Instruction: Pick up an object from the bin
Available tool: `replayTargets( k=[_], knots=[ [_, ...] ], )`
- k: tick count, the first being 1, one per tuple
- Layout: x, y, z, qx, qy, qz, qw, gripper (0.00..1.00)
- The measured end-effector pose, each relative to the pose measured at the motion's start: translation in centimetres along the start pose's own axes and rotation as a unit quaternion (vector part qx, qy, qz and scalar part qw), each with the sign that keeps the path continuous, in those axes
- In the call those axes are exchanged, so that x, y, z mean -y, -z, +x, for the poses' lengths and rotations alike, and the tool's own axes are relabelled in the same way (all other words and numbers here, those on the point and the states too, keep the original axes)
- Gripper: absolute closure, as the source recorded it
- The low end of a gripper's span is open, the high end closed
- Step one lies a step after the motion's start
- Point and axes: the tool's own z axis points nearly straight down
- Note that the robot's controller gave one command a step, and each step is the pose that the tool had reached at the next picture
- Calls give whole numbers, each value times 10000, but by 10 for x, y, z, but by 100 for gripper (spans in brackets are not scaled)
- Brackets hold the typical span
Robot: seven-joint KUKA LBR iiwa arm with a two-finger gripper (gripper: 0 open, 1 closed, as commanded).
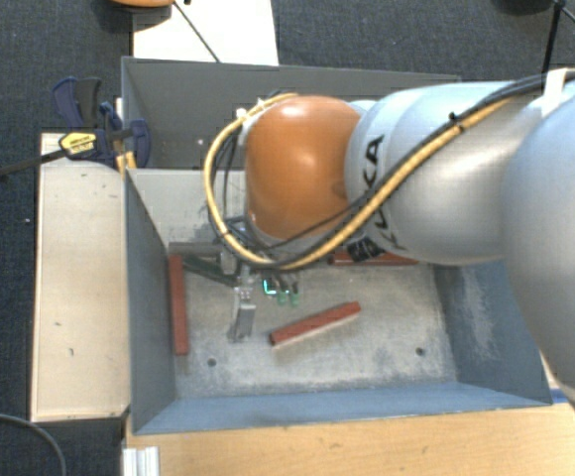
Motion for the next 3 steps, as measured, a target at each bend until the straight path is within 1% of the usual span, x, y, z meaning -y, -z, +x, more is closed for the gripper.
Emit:
replayTargets(
  k=[1, 2, 3],
  knots=[
    [1, 4, -2, 36, -26, -7, 10000, 0],
    [45, -24, -14, 46, -386, -16, 9992, 0],
    [64, -52, -27, 33, -40, 4, 10000, 0]
  ],
)
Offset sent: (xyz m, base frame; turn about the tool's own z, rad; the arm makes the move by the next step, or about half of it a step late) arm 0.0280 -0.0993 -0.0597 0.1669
